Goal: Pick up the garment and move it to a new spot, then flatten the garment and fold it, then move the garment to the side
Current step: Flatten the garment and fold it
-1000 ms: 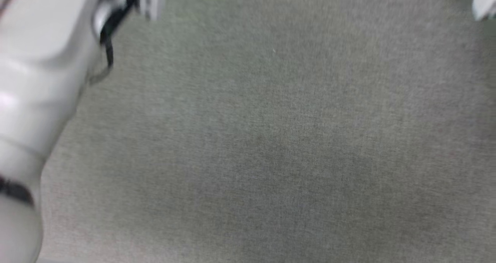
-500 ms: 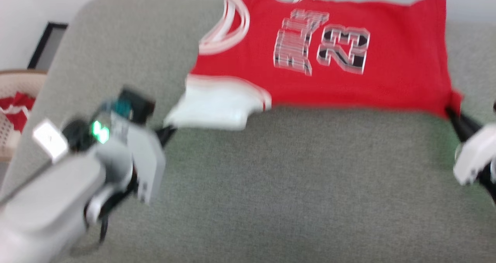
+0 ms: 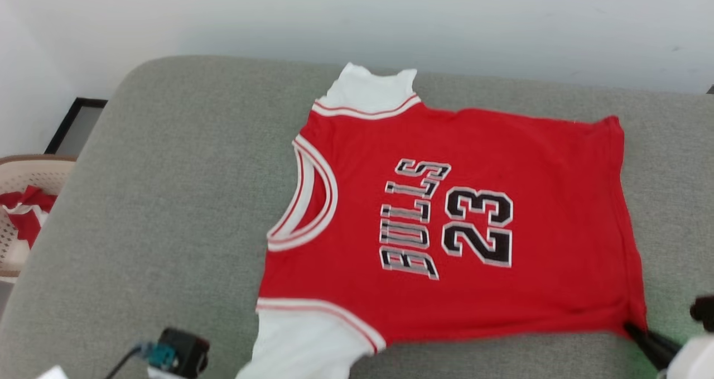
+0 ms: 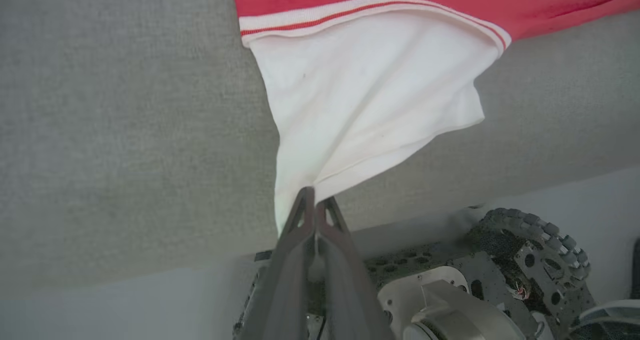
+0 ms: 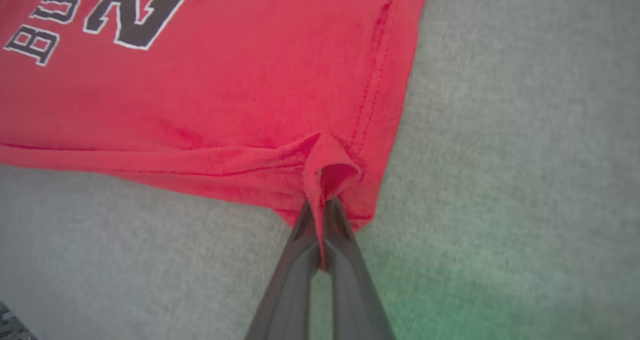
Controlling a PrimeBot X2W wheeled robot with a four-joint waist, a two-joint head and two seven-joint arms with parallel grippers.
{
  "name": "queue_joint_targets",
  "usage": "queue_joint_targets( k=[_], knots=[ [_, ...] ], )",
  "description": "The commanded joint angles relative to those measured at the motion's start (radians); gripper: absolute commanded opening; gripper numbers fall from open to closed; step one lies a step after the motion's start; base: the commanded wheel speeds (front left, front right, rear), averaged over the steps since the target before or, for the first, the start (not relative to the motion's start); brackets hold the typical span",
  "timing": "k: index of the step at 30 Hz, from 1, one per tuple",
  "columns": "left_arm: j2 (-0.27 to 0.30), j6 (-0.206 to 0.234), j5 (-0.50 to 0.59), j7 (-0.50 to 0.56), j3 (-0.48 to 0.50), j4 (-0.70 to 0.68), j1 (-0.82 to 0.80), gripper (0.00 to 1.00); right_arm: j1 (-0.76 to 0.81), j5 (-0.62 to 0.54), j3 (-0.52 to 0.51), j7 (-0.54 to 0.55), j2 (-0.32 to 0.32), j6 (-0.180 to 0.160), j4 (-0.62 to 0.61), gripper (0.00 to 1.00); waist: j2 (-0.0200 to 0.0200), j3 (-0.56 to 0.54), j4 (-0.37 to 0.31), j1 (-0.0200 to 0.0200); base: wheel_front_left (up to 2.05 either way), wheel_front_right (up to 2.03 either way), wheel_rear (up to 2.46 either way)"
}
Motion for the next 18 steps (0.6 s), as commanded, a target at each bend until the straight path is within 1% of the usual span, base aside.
queue_joint_targets(
  k=[1, 5, 7, 10, 14, 16, 18],
  knots=[
    [0.018, 0.024, -0.016, -0.007, 0.001, -0.011, 0.030, 0.00, 0.038, 0.008, -0.011, 0.013, -0.014, -0.001, -0.016, 0.00, 0.0000, -0.001, -0.001, 0.0000, 0.00, 0.00, 0.00],
    [0.042, 0.069, -0.061, -0.037, 0.002, -0.055, 0.099, 0.00, 0.132, 0.025, -0.046, 0.053, -0.020, -0.001, -0.081, 0.00, 0.0000, 0.006, -0.009, 0.0000, 0.00, 0.00, 0.00],
    [0.050, 0.081, -0.068, -0.048, 0.007, -0.075, 0.109, 0.00, 0.159, 0.020, -0.069, 0.064, -0.014, -0.001, -0.103, 0.00, 0.0000, 0.013, -0.013, 0.0000, 0.00, 0.00, 0.00],
    [0.079, 0.093, -0.048, -0.052, 0.020, -0.098, 0.087, 0.00, 0.177, 0.009, -0.098, 0.088, -0.004, -0.001, -0.141, 0.00, 0.0000, 0.023, -0.023, 0.0000, 0.00, 0.00, 0.00],
    [0.124, 0.090, 0.010, -0.026, 0.042, -0.124, 0.016, 0.00, 0.158, -0.015, -0.148, 0.122, 0.007, -0.001, -0.202, 0.00, 0.0000, 0.035, -0.041, 0.0000, 0.00, 0.00, 0.00],
    [0.145, 0.077, 0.042, 0.001, 0.056, -0.129, -0.036, 0.00, 0.131, -0.022, -0.171, 0.146, 0.016, -0.001, -0.231, 0.00, 0.0000, 0.043, -0.053, 0.0000, 0.00, 0.00, 0.00],
    [0.161, 0.051, 0.079, 0.039, 0.067, -0.125, -0.094, 0.00, 0.108, -0.040, -0.192, 0.173, 0.024, -0.001, -0.250, 0.00, 0.0000, 0.051, -0.063, 0.0000, 0.00, 0.00, 0.00]
  ],
)
